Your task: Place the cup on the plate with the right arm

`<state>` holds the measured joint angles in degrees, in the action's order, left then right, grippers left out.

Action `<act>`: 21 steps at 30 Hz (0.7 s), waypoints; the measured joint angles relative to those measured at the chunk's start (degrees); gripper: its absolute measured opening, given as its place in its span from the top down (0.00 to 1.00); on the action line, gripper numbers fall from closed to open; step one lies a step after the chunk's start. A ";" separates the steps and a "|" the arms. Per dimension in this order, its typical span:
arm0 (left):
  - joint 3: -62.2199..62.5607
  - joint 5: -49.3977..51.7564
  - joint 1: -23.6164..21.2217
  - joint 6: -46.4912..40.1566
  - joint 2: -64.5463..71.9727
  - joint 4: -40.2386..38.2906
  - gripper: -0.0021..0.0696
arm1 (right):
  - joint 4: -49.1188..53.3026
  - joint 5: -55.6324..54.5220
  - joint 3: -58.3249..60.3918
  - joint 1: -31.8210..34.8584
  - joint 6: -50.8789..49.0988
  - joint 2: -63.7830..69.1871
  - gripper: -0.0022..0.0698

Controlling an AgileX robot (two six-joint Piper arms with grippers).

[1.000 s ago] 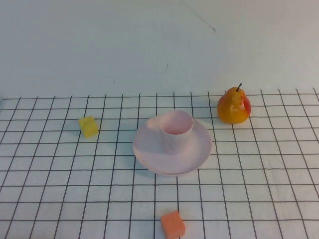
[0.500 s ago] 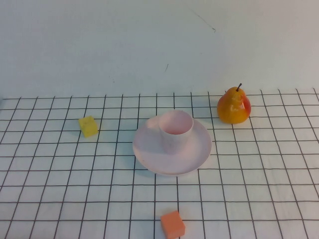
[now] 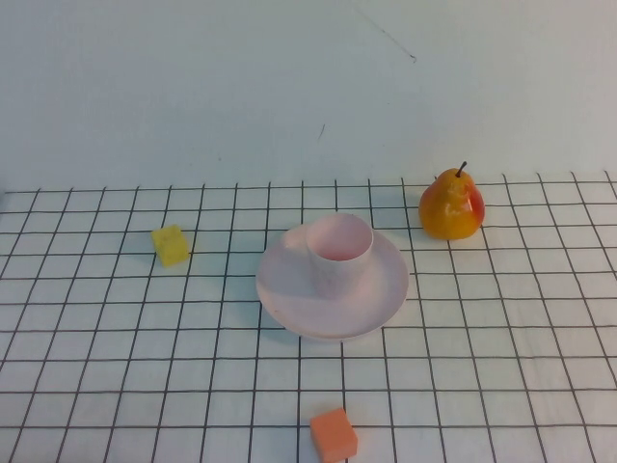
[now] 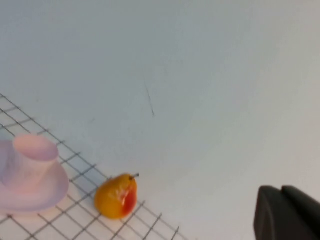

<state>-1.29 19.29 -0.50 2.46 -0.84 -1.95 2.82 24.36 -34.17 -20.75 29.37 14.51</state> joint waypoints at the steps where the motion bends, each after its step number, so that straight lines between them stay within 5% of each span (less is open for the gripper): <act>1: 0.00 0.00 0.00 0.00 0.00 0.00 0.98 | 0.00 -0.27 3.57 1.40 -0.30 -2.89 0.97; 7: 0.00 0.00 0.00 0.00 0.00 0.00 0.98 | 0.00 -0.38 15.68 4.26 -3.76 -7.80 0.97; 21: 0.00 0.00 0.00 0.00 0.00 0.00 0.98 | -2.82 -0.90 15.96 4.26 -5.42 -11.91 0.97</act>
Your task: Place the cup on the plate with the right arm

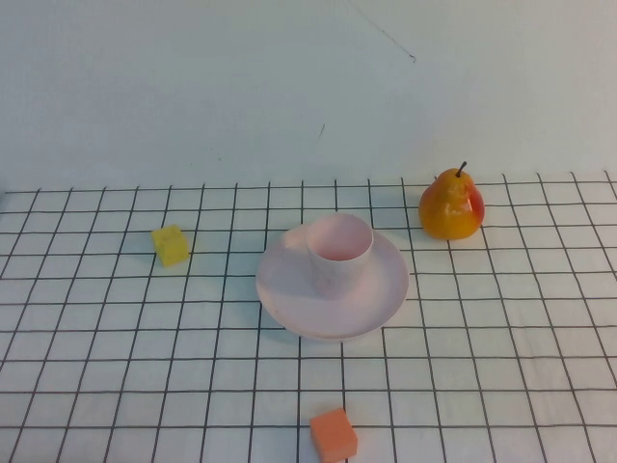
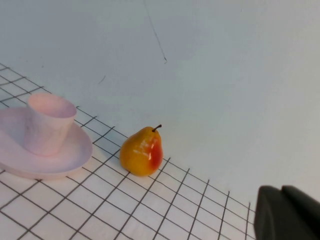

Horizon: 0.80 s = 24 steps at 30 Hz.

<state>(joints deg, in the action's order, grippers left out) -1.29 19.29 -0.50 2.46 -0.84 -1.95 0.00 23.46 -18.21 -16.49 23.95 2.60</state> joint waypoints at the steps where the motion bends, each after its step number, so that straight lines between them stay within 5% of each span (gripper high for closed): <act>1: 0.00 0.00 0.00 0.00 0.00 0.00 0.98 | -0.46 0.00 0.00 0.00 0.00 0.00 0.97; 24: 0.00 0.00 0.00 0.00 0.00 0.00 0.98 | -7.58 3.95 0.00 0.00 0.77 -0.48 0.97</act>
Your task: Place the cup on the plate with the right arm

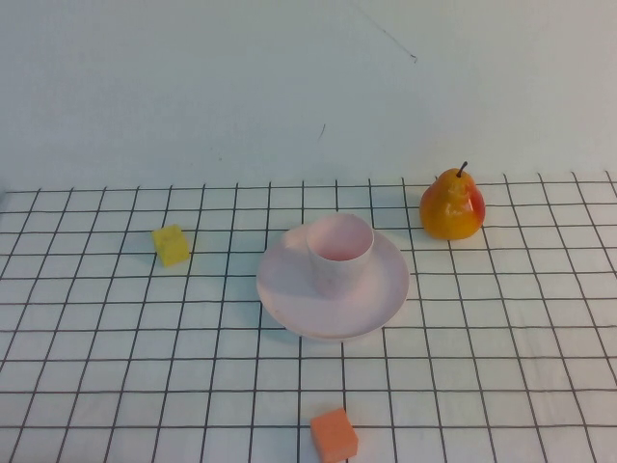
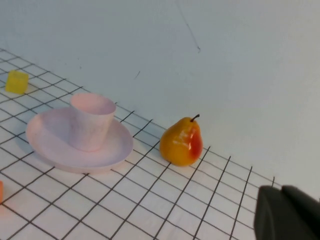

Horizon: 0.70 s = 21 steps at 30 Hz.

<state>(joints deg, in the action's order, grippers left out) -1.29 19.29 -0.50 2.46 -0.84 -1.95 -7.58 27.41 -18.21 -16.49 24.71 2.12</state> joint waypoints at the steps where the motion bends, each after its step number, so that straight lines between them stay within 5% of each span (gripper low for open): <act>1: 0.00 0.00 0.00 0.00 0.00 0.00 0.98 | -0.25 0.48 0.00 0.00 0.00 0.00 0.97; 15: 0.00 0.00 0.00 0.00 0.00 0.00 0.98 | 3.79 -1.08 7.93 0.27 -19.31 -2.63 0.97; 21: 0.00 0.00 0.00 0.00 0.00 0.00 0.98 | 3.85 0.43 11.51 6.60 -21.19 -2.89 0.97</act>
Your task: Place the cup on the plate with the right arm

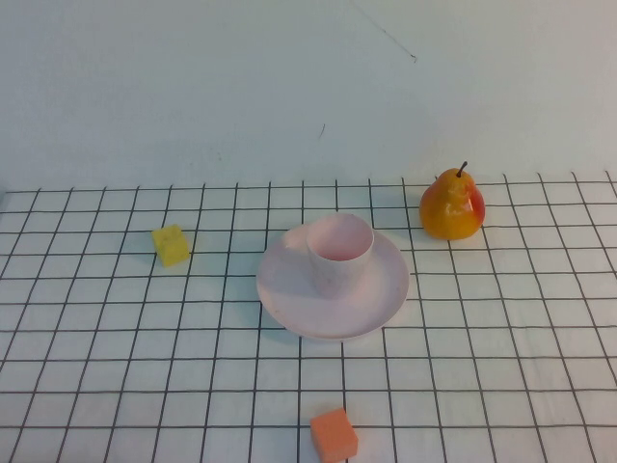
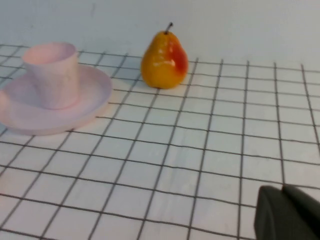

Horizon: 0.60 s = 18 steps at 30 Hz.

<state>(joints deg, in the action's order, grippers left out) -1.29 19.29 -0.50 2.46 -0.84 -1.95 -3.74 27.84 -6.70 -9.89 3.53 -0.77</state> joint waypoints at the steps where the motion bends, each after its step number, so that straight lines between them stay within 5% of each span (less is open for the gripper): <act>1: 0.00 0.00 0.00 0.00 0.00 0.00 0.98 | 0.00 -0.01 0.49 1.54 0.00 0.00 0.97; 8: 0.00 0.00 0.00 0.00 0.00 0.00 0.97 | 0.00 -1.00 6.12 9.02 1.24 0.00 0.97; 18: 0.00 0.00 0.00 0.00 0.00 0.00 0.97 | 1.59 -6.07 8.10 10.05 -1.86 0.00 0.97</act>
<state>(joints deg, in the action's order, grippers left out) -1.29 19.29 -0.50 2.46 -0.84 -1.95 -2.15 21.78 1.40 0.16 1.67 -0.77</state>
